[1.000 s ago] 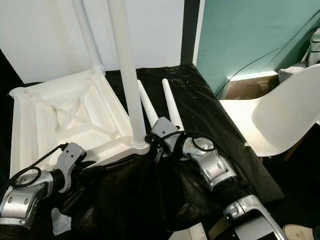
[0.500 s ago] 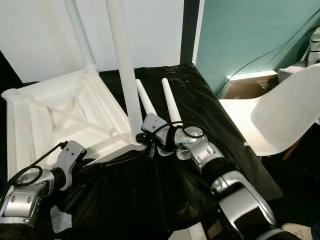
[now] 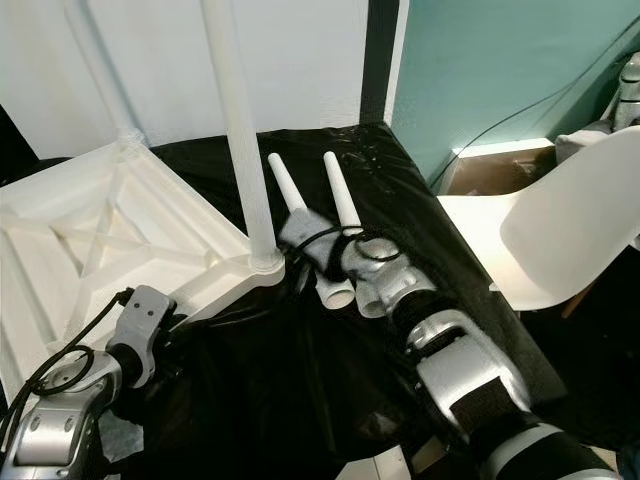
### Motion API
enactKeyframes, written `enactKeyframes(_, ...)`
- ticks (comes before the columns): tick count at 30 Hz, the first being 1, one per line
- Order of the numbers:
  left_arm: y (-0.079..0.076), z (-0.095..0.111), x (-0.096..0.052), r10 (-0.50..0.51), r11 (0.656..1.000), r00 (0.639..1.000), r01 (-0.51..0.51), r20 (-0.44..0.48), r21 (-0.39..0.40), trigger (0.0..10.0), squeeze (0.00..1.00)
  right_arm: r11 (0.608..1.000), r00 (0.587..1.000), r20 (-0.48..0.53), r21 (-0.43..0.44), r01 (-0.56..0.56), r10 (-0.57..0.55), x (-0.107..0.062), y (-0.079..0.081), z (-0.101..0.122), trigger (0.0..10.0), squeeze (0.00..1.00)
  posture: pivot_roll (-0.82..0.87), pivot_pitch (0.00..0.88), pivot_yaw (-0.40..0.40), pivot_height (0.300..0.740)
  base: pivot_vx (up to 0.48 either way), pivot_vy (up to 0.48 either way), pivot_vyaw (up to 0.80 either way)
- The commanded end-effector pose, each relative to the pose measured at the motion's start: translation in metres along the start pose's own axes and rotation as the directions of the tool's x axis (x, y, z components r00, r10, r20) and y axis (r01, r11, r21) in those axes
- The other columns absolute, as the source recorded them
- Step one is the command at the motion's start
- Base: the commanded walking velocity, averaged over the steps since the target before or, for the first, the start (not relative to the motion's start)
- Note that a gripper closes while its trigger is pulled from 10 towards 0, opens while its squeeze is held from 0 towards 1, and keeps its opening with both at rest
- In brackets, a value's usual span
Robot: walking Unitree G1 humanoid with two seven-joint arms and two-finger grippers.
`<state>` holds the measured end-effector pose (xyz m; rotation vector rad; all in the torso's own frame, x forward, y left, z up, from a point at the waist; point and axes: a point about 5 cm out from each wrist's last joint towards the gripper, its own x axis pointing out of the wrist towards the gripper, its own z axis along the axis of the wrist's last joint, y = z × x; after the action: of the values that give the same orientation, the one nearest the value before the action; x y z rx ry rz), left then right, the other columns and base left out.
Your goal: Building children table
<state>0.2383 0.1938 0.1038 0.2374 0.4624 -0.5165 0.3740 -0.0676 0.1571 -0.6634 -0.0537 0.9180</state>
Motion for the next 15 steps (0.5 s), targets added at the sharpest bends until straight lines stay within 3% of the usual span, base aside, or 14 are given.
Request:
enactKeyframes(1, -0.012, -0.017, 0.008, -0.034, 0.998, 0.996, 0.030, -0.083, -0.059, 10.0, 0.00, 1.000, 1.000, 0.013, -0.004, -0.023, 0.023, 0.005, 0.008, 0.002, 10.0, 0.00, 0.09, 0.000, -0.009, 0.740, 0.000, 0.000, 0.00)
enactKeyframes(2, -0.012, -0.017, 0.008, -0.034, 0.998, 0.996, 0.030, -0.083, -0.059, 10.0, 0.00, 1.000, 1.000, 0.013, -0.004, -0.023, 0.023, 0.005, 0.008, 0.002, 10.0, 0.00, 0.09, 0.000, -0.009, 0.740, 0.000, 0.000, 0.00)
enactKeyframes(3, -0.010, -0.011, 0.011, -0.013, 1.000, 0.998, 0.013, -0.060, -0.004, 10.0, 0.00, 1.000, 1.000, 0.021, -0.005, -0.021, 0.022, 0.007, 0.010, 0.003, 10.0, 0.00, 0.09, 0.000, -0.005, 0.740, 0.000, 0.000, 0.00)
enactKeyframes(6, -0.007, 0.000, 0.014, -0.004, 1.000, 1.000, 0.004, 0.008, 0.007, 10.0, 0.00, 1.000, 0.999, 0.042, -0.004, -0.015, 0.015, 0.009, 0.011, 0.007, 10.0, 0.00, 0.08, 0.000, 0.001, 0.740, 0.000, 0.000, 0.00)
enactKeyframes(7, -0.006, 0.005, 0.014, -0.004, 1.000, 0.999, 0.004, 0.039, -0.002, 10.0, 0.12, 1.000, 0.998, 0.054, -0.005, -0.012, 0.012, 0.010, 0.012, 0.009, 10.0, 0.00, 0.08, 0.000, 0.002, 0.740, 0.000, 0.000, 0.00)
enactKeyframes(9, -0.006, 0.005, 0.014, -0.004, 1.000, 0.999, 0.004, 0.039, -0.002, 10.0, 0.12, 1.000, 0.998, 0.054, -0.005, -0.012, 0.012, 0.010, 0.012, 0.009, 10.0, 0.00, 0.08, 0.000, 0.002, 0.740, 0.000, 0.000, 0.00)
enactKeyframes(10, -0.006, 0.010, 0.014, -0.008, 1.000, 0.998, 0.009, 0.068, -0.010, 10.0, 1.00, 1.000, 0.997, 0.071, 0.002, -0.008, 0.008, 0.011, 0.012, 0.011, 10.0, 0.00, 0.08, 0.000, 0.004, 0.740, 0.000, 0.000, 0.00)
enactKeyframes(14, -0.007, 0.020, 0.012, -0.021, 1.000, 0.992, 0.019, 0.121, 0.018, 10.0, 1.00, 1.000, 0.995, 0.098, 0.014, -0.003, 0.002, 0.011, 0.014, 0.013, 10.0, 0.00, 0.07, 0.000, 0.006, 0.740, 0.000, 0.000, 0.00)
enactKeyframes(15, -0.009, 0.028, 0.010, -0.043, 0.999, 0.985, 0.038, 0.169, 0.034, 10.0, 0.54, 1.000, 0.995, 0.104, 0.025, 0.002, -0.005, 0.010, 0.016, 0.012, 10.0, 0.00, 0.06, 0.000, 0.007, 0.740, 0.000, 0.000, 0.00)
